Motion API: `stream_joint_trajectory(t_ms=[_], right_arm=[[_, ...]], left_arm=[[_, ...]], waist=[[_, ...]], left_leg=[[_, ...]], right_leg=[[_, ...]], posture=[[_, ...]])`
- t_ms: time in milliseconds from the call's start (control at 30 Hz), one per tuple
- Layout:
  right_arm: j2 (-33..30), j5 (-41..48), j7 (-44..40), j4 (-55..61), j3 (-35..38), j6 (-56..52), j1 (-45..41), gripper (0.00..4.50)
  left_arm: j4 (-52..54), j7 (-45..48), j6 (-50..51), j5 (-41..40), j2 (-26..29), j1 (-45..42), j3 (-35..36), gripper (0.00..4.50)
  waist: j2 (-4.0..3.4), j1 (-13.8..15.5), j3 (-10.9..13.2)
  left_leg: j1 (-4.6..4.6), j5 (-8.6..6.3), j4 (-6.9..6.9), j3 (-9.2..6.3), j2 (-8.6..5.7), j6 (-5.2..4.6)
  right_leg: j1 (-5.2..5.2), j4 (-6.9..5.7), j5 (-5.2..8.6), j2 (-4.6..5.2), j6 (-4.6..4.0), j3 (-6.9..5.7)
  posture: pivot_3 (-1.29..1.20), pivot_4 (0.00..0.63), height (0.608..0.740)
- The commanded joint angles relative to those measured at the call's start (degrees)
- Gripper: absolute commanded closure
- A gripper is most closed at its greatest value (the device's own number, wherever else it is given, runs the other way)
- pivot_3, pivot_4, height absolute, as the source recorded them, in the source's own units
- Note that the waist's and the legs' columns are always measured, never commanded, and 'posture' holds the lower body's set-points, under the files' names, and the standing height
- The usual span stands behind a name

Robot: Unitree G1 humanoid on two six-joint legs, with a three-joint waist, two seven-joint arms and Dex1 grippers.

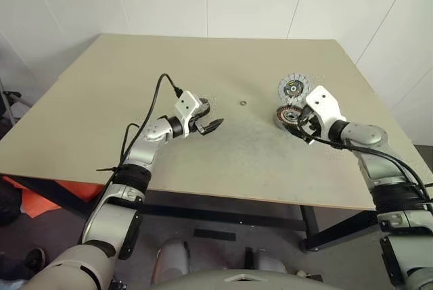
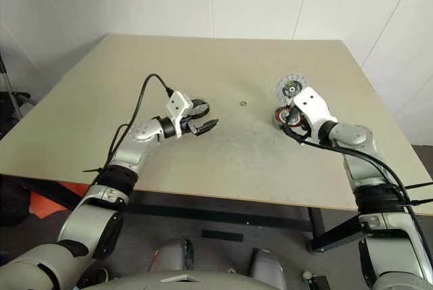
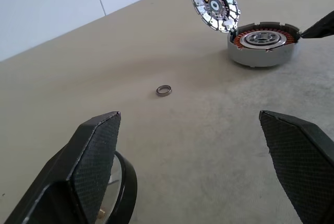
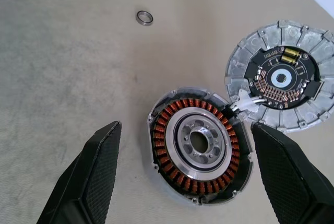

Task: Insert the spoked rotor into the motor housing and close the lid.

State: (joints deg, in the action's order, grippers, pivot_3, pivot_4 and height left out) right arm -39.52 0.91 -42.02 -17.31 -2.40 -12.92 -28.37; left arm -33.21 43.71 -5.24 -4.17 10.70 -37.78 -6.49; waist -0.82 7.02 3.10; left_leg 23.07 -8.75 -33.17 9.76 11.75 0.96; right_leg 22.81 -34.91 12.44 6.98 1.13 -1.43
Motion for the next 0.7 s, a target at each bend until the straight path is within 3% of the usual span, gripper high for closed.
stream_joint_trajectory(t_ms=[33, 233, 700], right_arm=[[0.7, -1.0, 2.2, -4.6, 0.9, 1.3, -4.5, 0.00], [5.3, 3.0, 10.0, -11.7, 8.0, -2.4, -5.4, 0.00], [5.7, 3.5, 6.4, 2.6, 6.0, -5.4, 0.9, 0.00]], left_arm=[[2.2, -0.3, -1.0, 0.1, -0.5, -0.1, -0.5, 0.01], [4.2, -0.8, 0.2, -0.4, -0.8, 2.1, -0.3, 0.01], [4.5, -0.5, 1.3, -0.2, -0.6, 1.9, -0.7, 0.01]], waist=[[0.00, 0.0, 0.0], [0.00, 0.2, 0.0], [0.00, 0.1, 0.0]], left_leg=[[0.01, 0.00, -0.02, 0.00, 0.00, 0.00], [0.06, 0.00, -0.05, 0.00, -0.02, -0.03], [0.04, 0.00, -0.05, 0.04, 0.00, -0.03]], right_leg=[[0.00, -0.01, -0.01, 0.00, -0.01, 0.00], [0.03, -0.03, -0.02, -0.02, -0.03, -0.01], [0.05, -0.04, -0.03, -0.02, -0.05, 0.01]], posture=[[0.00, 0.000, 0.740], [0.00, 0.000, 0.740], [0.00, 0.000, 0.740]])
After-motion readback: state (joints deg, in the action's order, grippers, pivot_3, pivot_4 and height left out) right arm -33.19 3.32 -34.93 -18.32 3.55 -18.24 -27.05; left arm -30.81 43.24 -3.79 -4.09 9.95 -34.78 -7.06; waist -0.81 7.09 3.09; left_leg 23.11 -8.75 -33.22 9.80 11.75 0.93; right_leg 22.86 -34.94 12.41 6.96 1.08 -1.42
